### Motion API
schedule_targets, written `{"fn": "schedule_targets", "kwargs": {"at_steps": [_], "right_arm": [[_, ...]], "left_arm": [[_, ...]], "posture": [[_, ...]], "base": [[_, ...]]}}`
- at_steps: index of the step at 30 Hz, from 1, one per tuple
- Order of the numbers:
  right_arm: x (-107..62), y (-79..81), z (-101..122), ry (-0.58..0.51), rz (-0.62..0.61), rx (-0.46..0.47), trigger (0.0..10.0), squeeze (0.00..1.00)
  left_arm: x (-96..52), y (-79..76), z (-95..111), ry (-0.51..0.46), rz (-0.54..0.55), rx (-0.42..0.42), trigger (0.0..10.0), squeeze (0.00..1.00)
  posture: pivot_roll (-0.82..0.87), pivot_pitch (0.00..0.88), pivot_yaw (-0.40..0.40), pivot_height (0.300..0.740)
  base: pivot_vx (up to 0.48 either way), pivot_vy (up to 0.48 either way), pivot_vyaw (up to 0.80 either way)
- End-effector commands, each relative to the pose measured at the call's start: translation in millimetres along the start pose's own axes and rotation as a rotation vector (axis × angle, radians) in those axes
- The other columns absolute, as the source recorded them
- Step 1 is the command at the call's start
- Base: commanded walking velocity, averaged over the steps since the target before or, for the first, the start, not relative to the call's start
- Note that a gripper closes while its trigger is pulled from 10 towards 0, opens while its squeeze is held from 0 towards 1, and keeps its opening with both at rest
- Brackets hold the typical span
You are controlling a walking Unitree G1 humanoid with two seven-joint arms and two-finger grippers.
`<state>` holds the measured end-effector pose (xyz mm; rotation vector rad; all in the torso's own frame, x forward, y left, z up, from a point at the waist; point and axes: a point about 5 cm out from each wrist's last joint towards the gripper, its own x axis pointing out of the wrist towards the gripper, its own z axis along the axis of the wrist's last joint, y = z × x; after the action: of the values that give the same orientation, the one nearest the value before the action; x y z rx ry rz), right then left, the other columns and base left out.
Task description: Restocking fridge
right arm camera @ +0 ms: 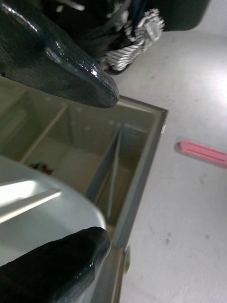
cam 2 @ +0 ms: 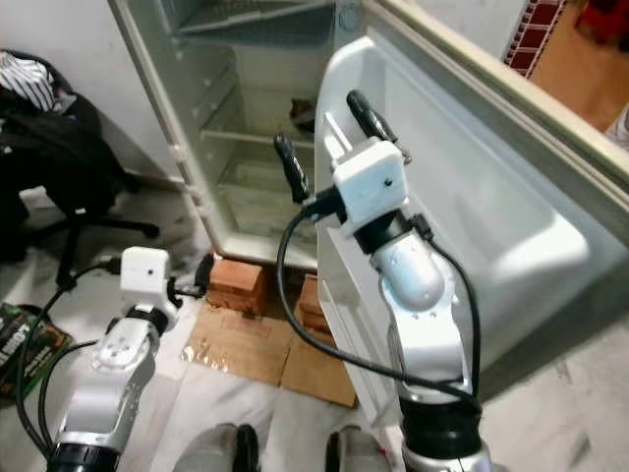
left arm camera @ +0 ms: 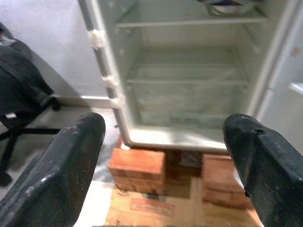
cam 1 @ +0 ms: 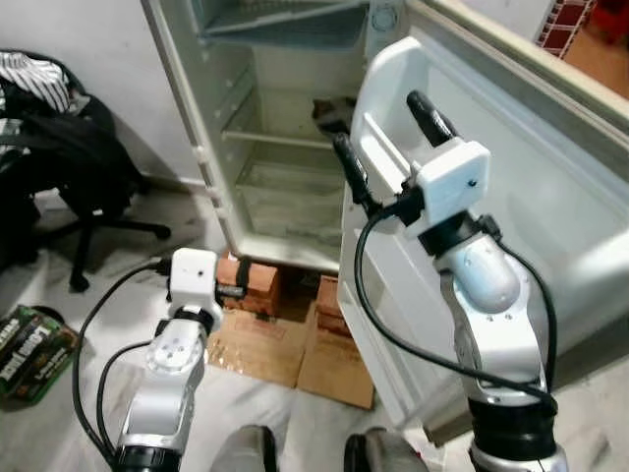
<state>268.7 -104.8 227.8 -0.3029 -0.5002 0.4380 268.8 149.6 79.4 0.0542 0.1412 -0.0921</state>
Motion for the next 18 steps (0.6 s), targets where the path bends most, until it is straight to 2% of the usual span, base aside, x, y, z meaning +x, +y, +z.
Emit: {"fn": "schedule_targets", "kwargs": {"at_steps": [1, 3, 18], "right_arm": [[0.0, 0.8, 5, -0.015, -0.008, -0.01, 10.0, 0.0], [-1.4, 0.5, 2, -0.005, -0.012, -0.018, 10.0, 0.0], [-9.8, -14.9, -20, 0.091, -0.097, -0.025, 10.0, 0.0]], "left_arm": [[1.0, 3.8, -1, 0.001, 0.007, 0.015, 10.0, 0.0], [2.3, 3.0, 0, -0.003, 0.003, 0.013, 10.0, 0.0], [5.3, 3.7, 2, -0.021, 0.007, 0.01, 10.0, 0.0]], "posture": [[-0.03, 0.087, 0.041, 0.74], [-0.03, 0.084, 0.043, 0.74], [-0.03, 0.08, 0.044, 0.74]], "base": [[-0.247, 0.0, 0.0], [-0.244, 0.0, 0.0], [0.0, 0.0, 0.0]]}}
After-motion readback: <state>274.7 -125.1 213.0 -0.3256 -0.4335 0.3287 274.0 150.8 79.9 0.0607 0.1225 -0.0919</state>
